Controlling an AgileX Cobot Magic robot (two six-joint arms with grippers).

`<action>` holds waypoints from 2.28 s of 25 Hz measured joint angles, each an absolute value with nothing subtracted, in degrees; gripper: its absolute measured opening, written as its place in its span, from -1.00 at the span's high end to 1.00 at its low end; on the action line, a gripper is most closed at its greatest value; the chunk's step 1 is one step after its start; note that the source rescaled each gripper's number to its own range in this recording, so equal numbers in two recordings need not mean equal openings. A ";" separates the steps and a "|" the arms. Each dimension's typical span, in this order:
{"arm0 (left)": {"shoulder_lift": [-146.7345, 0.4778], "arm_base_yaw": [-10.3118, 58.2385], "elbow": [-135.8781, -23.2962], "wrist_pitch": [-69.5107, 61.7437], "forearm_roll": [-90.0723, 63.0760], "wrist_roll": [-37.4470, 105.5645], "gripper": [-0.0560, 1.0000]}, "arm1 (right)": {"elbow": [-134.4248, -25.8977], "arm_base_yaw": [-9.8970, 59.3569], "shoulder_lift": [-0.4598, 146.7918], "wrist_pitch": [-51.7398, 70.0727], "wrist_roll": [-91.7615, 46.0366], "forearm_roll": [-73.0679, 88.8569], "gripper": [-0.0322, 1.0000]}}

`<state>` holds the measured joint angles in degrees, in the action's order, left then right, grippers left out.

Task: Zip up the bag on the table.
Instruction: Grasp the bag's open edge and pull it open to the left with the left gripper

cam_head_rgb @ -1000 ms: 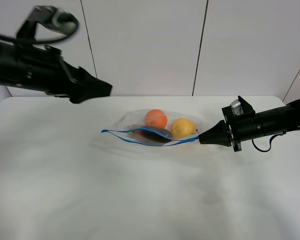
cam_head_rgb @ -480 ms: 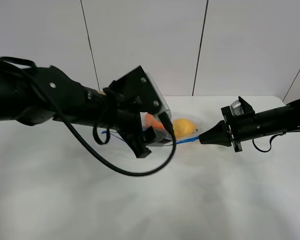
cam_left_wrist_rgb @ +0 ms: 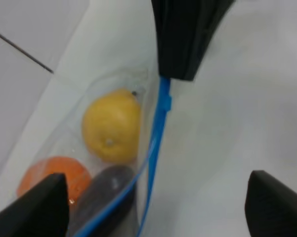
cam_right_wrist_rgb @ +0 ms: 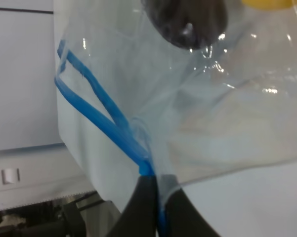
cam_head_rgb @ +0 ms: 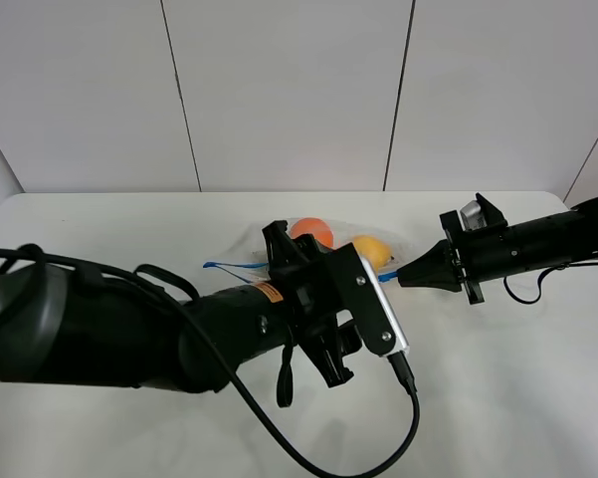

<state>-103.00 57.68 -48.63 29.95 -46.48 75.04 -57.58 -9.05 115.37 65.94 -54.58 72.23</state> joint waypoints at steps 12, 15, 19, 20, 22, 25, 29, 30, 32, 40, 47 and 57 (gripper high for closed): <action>-107.69 58.24 -54.91 36.29 -47.24 72.78 -1.00 | -57.58 -9.05 115.37 68.72 -51.68 77.07 0.94; -110.14 58.24 -56.50 36.29 -47.15 73.73 -1.00 | -57.58 -9.05 115.37 68.73 -51.08 77.96 0.94; -113.21 58.24 -58.08 37.89 -46.19 75.12 -1.00 | -57.58 -9.05 115.37 68.89 -50.78 78.92 0.94; -113.88 58.24 -58.76 38.35 -45.63 75.18 -1.00 | -57.58 -9.05 115.37 68.89 -50.78 78.92 0.94; -115.09 58.24 -60.30 38.98 -44.58 75.23 -0.97 | -57.58 -9.05 115.37 68.89 -50.78 78.92 0.94; -116.40 58.24 -62.19 39.54 -43.54 75.34 -0.81 | -57.58 -9.05 115.37 68.89 -50.74 78.97 0.94; -116.63 58.24 -62.63 39.81 -42.94 75.34 -0.57 | -57.58 -9.05 115.37 68.89 -50.74 79.32 0.94; -116.63 58.24 -62.63 39.62 -42.88 75.34 -0.54 | -57.58 -9.05 115.37 68.89 -50.74 79.32 0.94; -116.63 58.24 -62.63 39.48 -42.83 75.34 -0.51 | -57.58 -9.05 115.37 68.89 -50.74 79.36 0.94; -117.66 57.97 -62.83 39.69 -41.00 75.34 -0.49 | -57.58 -9.05 115.37 68.89 -50.74 79.49 0.94; -121.57 57.45 -63.32 42.33 -37.79 75.23 -0.49 | -57.58 -9.05 115.37 68.89 -50.74 79.54 0.94; -124.57 57.45 -65.22 46.31 -36.84 74.98 -0.47 | -57.58 -9.05 115.37 68.89 -50.74 79.54 0.94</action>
